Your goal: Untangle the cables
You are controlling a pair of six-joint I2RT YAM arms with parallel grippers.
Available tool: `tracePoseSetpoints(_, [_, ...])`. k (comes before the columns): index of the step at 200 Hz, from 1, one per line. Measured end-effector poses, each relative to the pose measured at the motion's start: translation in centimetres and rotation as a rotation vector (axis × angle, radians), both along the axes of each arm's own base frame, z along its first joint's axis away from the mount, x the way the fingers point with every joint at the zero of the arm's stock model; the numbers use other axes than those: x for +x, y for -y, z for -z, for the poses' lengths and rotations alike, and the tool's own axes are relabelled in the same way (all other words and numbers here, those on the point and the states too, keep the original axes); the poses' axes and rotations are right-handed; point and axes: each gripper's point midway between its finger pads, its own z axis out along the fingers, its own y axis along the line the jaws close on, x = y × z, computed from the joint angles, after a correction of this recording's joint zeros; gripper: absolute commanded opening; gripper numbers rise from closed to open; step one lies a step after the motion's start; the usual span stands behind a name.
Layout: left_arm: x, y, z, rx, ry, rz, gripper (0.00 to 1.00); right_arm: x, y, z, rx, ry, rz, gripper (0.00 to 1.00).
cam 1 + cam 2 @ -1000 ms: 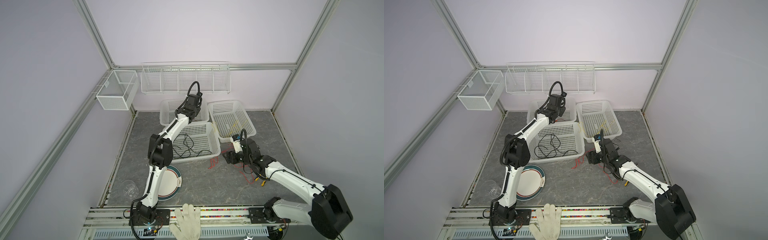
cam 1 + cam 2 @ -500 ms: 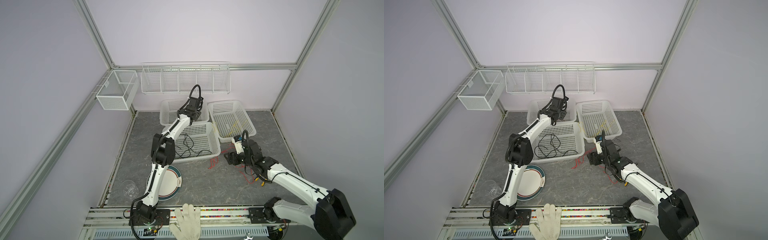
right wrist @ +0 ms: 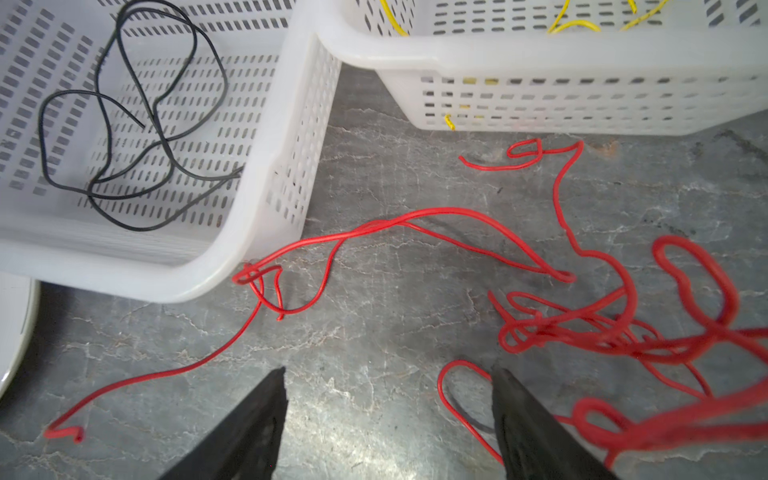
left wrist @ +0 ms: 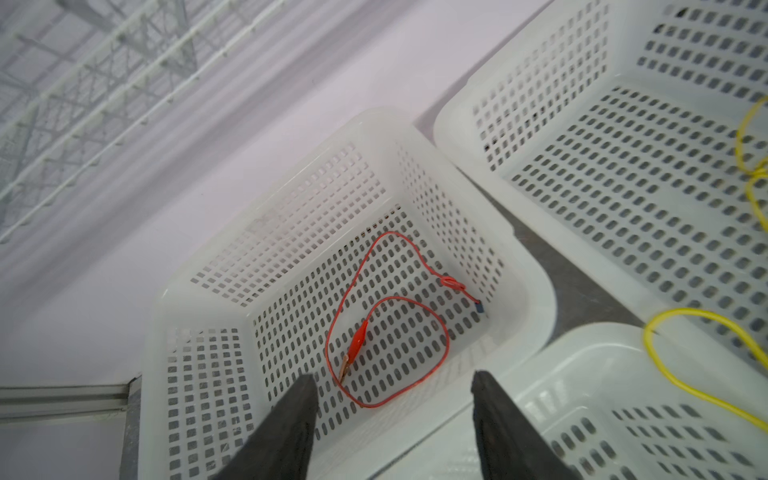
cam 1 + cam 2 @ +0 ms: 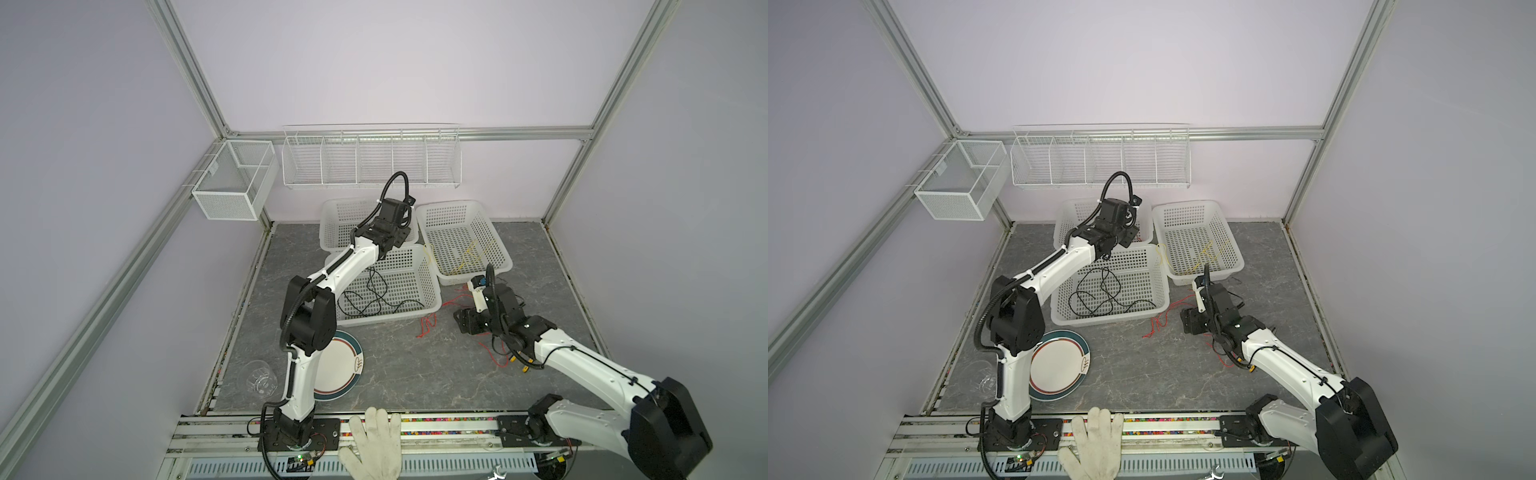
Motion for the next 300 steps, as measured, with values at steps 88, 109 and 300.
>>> tracePoseSetpoints(88, [-11.0,1.2,-2.6,-0.204,0.008,0.134,0.62,1.6,-1.1,-4.7,0.112,0.047,0.056,0.82])
tracePoseSetpoints(109, [-12.8,0.2,-4.2,-0.286,0.036,0.137,0.62,2.5,-1.4,-5.1,0.118,0.045,0.076,0.82])
tracePoseSetpoints(300, [-18.1,-3.9,-5.9,-0.482,0.099,0.127,0.64,4.0,-1.3,2.1,-0.442,0.098,-0.361,0.75])
